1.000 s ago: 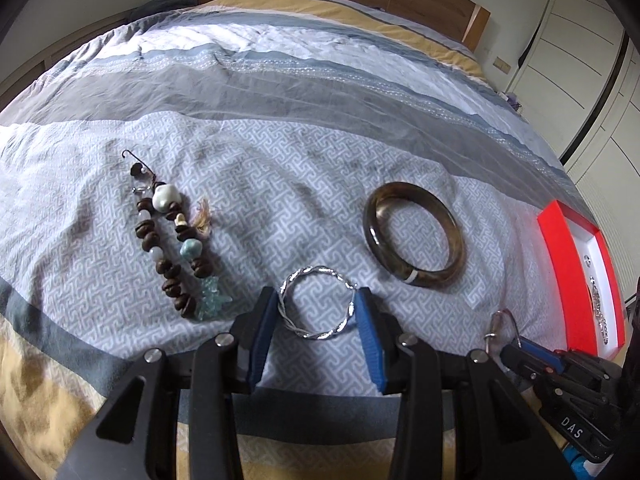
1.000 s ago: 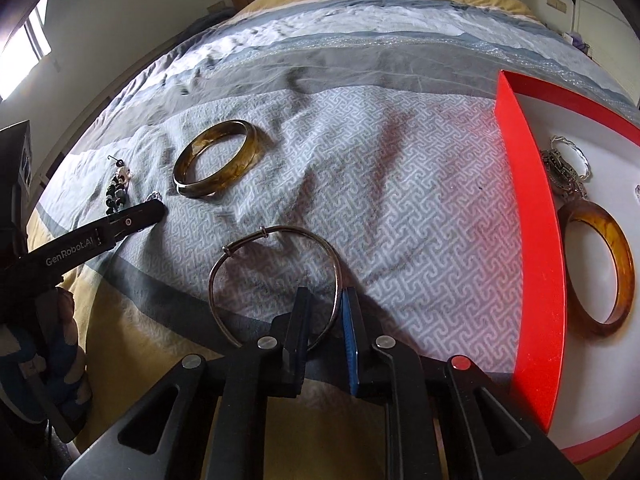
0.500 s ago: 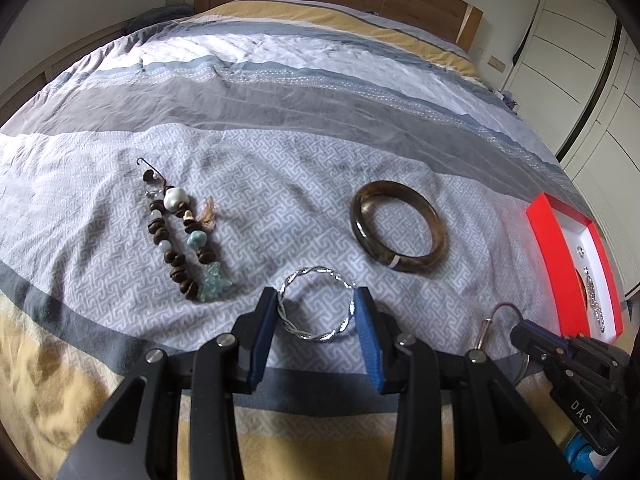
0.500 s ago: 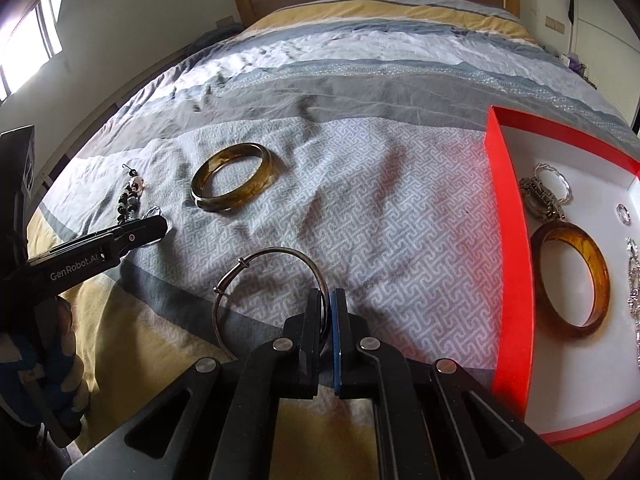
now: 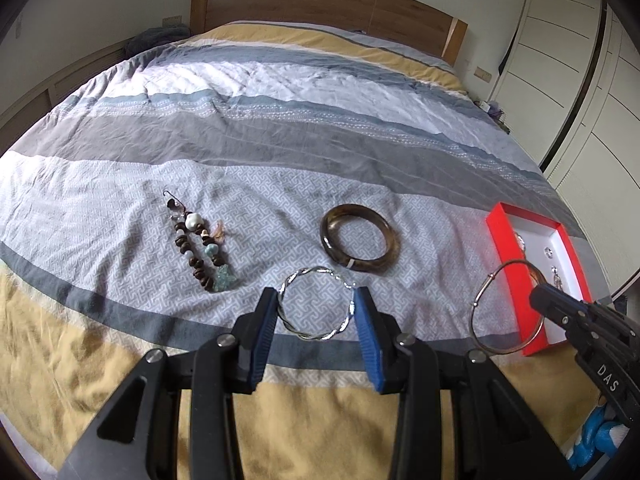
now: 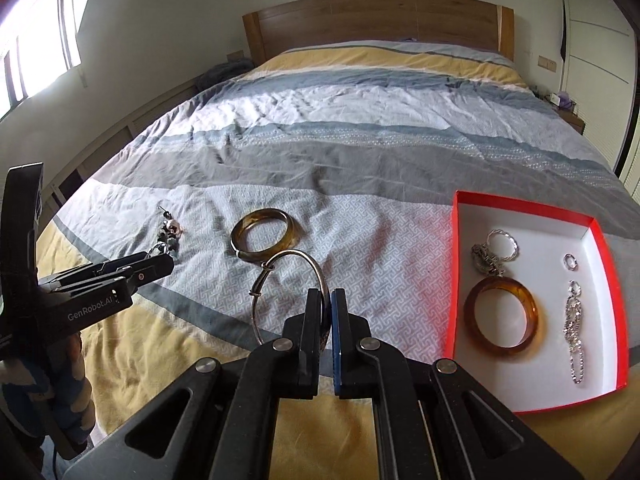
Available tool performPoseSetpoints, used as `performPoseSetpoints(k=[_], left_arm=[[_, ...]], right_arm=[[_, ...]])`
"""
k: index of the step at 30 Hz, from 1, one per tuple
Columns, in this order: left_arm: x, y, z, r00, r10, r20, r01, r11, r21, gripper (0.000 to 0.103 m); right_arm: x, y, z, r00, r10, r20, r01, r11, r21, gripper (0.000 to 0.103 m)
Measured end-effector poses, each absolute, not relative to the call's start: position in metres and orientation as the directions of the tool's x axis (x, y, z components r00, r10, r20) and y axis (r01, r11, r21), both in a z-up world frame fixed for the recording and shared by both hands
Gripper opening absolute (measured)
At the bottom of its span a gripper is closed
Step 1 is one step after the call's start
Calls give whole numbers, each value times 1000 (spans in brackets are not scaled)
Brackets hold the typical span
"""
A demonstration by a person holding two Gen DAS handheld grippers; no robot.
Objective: Organize jewelry
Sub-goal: 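Carry the hinged bangle and twisted hoop with both tools over the red box, then open both tools to release the bangle and hoop into the box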
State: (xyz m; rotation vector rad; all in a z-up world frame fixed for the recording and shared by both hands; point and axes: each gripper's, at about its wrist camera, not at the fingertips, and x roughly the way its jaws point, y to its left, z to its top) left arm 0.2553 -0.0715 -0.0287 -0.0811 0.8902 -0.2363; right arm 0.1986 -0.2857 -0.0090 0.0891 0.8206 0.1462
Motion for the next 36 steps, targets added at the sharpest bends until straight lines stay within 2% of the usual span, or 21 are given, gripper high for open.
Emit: performPoseSetpoints(k=[9, 21, 28, 36], left_arm=[[240, -131, -2, 601, -320, -733, 286, 942, -176, 36], [222, -285, -19, 477, -473, -741, 505, 837, -210, 36], [227, -342, -43, 424, -474, -772, 551, 811, -195, 36], [229, -347, -74, 380, -445, -811, 547, 815, -190, 37]], right_arm=[[177, -342, 16, 713, 92, -695, -2, 992, 129, 5], [150, -473, -18, 667, -74, -741, 209, 974, 91, 5], [152, -503, -43, 646, -68, -760, 241, 963, 119, 5], [153, -507, -62, 628, -39, -777, 239, 960, 144, 5]])
